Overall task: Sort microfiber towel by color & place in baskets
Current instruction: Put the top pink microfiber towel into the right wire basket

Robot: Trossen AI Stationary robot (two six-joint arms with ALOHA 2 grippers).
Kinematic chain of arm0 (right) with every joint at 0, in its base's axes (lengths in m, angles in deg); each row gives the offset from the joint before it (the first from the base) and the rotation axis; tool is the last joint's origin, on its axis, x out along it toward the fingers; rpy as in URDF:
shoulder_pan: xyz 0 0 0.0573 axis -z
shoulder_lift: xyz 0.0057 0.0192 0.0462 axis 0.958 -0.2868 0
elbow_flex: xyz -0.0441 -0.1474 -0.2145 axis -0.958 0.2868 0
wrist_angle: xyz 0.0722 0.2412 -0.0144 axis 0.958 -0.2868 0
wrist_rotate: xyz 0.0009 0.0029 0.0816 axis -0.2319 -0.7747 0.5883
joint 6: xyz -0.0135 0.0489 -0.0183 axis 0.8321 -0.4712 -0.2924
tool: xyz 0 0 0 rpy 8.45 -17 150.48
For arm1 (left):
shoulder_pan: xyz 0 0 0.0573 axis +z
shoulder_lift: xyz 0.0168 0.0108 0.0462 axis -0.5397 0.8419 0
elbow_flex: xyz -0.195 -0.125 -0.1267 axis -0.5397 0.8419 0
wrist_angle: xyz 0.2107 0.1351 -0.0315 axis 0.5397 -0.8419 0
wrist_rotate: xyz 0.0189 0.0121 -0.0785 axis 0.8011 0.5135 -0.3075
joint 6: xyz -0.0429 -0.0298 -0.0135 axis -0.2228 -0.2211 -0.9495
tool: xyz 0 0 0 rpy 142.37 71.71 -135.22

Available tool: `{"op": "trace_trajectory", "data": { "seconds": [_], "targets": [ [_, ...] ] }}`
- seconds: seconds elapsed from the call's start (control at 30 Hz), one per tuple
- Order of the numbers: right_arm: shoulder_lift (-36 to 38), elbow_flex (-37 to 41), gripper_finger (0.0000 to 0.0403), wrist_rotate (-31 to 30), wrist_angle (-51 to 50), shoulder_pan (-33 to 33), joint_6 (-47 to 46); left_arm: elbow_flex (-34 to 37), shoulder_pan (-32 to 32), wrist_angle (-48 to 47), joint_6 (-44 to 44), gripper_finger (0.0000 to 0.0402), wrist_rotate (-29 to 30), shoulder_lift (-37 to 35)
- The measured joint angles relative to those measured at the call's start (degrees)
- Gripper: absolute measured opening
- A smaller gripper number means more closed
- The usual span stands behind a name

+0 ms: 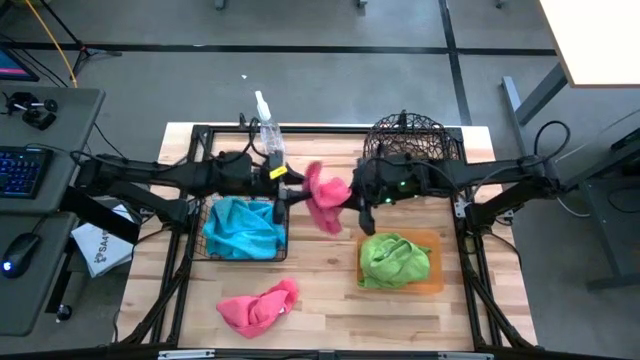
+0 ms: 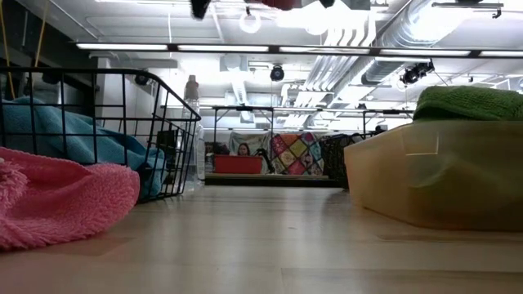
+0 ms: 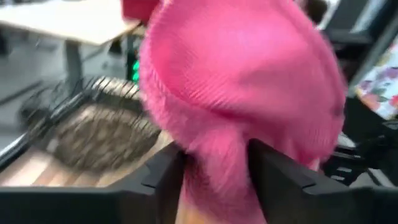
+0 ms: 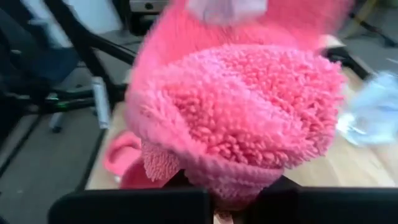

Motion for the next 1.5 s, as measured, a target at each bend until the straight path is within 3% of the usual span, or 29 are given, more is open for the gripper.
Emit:
{"op": "trace_trajectory", "data": {
  "seconds": [0.3,0.4,0.57,0.7,0.8,0.93,1.07,1.2,1.33,1.5],
  "targets": [
    [7.51,0.00,0.0004,-14.16,-21.58,4.43,-0.36,0.50,4.20,-23.50,-0.60,0.0215,1.00,-6.63],
    [8.64,0.00,0.0003,-19.04,-30.18,6.86,-0.49,3.49,4.39,-22.82,-2.63,0.0215,1.04,-8.26],
    [10.49,0.00,0.0002,-26.73,-43.07,14.34,-0.63,11.99,2.87,-13.24,-8.57,0.0216,0.95,-12.09],
    [11.73,0.02,0.0001,-25.84,-45.40,22.93,-0.12,19.07,0.83,-1.93,-13.43,0.0216,1.07,-15.91],
    [12.99,3.24,0.0001,-23.57,-41.25,28.41,1.06,22.67,-0.67,3.57,-16.02,0.0216,2.66,-18.15],
    [15.43,13.83,0.0001,-18.44,-35.83,34.43,-1.16,23.71,-2.29,4.81,-16.74,0.0216,5.22,-19.85],
    [17.33,24.57,0.0001,-18.39,-33.29,38.48,-8.31,23.71,-2.99,5.84,-15.61,0.0216,5.60,-20.43],
    [18.23,28.37,0.0013,-17.45,-29.37,41.15,-16.90,23.71,-2.65,6.46,-15.89,0.0216,5.78,-20.42],
    [17.97,28.00,0.0055,-16.98,-28.59,43.00,-17.90,23.71,-1.93,6.47,-18.66,0.0216,5.58,-20.40],
    [17.95,24.88,0.0162,-14.00,-30.41,45.97,-17.19,23.71,-1.71,6.47,-18.91,0.0216,5.20,-20.90]
  ]
}}
